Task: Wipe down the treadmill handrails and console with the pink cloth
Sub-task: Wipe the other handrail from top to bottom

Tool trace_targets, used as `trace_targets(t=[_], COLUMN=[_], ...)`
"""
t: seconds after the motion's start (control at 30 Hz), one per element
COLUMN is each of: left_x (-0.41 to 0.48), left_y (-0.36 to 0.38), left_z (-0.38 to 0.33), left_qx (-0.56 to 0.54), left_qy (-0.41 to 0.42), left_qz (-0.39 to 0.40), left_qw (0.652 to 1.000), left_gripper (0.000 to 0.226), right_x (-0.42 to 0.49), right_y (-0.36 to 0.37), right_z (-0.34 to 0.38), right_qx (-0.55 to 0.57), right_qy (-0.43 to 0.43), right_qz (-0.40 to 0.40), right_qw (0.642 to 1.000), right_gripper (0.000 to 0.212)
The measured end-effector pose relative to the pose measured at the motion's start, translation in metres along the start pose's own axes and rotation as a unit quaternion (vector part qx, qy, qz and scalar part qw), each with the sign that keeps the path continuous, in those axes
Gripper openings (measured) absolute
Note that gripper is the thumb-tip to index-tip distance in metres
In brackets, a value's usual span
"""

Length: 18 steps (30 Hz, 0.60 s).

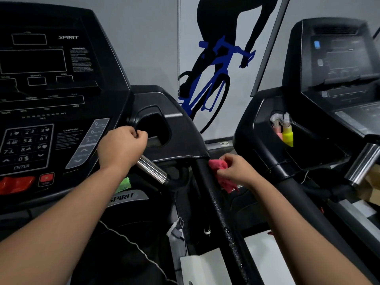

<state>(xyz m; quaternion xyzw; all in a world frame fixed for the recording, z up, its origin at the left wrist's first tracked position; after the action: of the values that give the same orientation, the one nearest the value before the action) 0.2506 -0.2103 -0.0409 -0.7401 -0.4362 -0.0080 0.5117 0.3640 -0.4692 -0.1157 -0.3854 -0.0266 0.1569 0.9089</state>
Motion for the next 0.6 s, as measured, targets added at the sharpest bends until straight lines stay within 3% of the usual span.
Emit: trace_targets(t=[0.07,0.13,0.2,0.3,0.4,0.5,0.6], left_x=[0.0,0.0,0.001,0.0,0.001,0.0,0.0], left_y=[0.001,0.001,0.001,0.002,0.002,0.003,0.004], left_z=[0.0,0.001,0.0,0.0,0.0,0.0,0.0], left_qx=[0.0,0.0,0.001,-0.001,-0.002,0.0,0.0], left_qy=[-0.003,-0.005,-0.004,-0.002,-0.002,0.001,0.002], left_qz=[-0.001,-0.002,-0.004,-0.006,-0.009,-0.015,-0.017], left_qw=[1.0,1.0,1.0,1.0,1.0,1.0,1.0], left_gripper=[0.038,0.039,0.039,0.039,0.039,0.039,0.039], right_x=[-0.005,-0.007,-0.003,0.001,0.003,-0.006,-0.009], right_y=[0.007,0.014,0.022,0.034,0.037,0.026,0.022], right_z=[0.003,0.002,-0.001,0.002,0.001,-0.009,-0.016], right_qx=[0.125,0.189,0.207,0.223,0.179,0.171,0.216], right_qy=[0.019,0.022,0.002,-0.001,-0.031,-0.001,0.004], right_qz=[0.011,0.003,-0.027,-0.011,0.029,0.125,0.118], right_qw=[0.992,0.982,0.978,0.975,0.983,0.977,0.969], right_gripper=[0.008,0.015,0.01,0.005,0.017,0.048,0.042])
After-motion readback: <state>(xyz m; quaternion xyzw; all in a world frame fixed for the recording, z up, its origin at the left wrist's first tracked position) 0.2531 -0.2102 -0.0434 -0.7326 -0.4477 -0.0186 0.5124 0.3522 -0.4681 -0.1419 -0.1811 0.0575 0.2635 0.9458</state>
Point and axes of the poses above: each hand's wrist, its own x-axis towards the middle knuckle, its own y-axis out of the palm, z = x × y, the point moved 1 cm from there along x, towards the middle knuckle, and after that the axes turned 6 degrees about -z, right-handed, at the moved point
